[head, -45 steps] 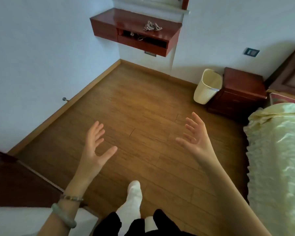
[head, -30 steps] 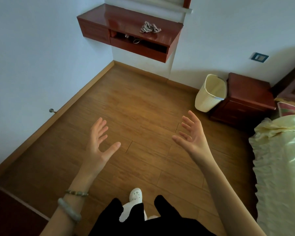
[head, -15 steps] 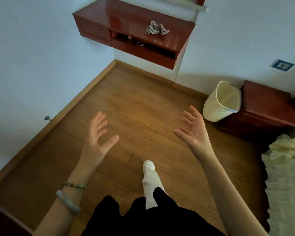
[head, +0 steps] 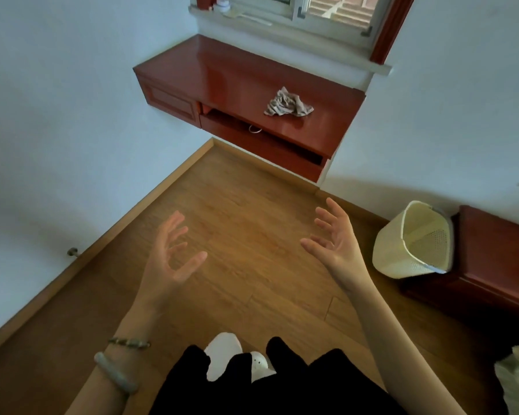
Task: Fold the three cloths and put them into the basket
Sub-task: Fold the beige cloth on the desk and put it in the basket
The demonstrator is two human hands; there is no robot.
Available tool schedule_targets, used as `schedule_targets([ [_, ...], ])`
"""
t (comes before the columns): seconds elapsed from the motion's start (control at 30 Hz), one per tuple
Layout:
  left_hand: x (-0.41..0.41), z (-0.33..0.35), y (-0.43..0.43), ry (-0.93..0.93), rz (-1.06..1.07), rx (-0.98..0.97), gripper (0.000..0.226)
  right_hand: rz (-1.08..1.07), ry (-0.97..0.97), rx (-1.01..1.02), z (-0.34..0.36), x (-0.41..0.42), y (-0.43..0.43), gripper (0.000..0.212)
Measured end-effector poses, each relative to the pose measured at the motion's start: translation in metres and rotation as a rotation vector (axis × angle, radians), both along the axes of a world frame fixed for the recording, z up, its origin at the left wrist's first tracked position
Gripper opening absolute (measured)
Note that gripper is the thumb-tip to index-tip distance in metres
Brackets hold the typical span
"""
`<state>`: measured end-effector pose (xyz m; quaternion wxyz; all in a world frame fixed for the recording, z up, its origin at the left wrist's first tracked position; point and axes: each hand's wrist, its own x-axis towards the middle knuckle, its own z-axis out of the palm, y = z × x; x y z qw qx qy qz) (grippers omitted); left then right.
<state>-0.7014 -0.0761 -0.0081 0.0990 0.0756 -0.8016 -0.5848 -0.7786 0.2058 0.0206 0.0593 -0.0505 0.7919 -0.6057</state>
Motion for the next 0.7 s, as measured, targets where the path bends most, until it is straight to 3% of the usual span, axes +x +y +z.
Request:
schedule_targets([
  [0.37, -0.184, -0.018, -0.056, 0.000, -0.037, -0.009, 0.077, -0.051, 0.003, -0.001, -0.011, -0.169, -0.045, 0.084],
  [0.7, -0.377, 0.012, -0.123, 0.037, -0.165, -0.021, 0.069, -0.160, -0.014, -0.028, -0.006, -0.314, -0.099, 0.085],
])
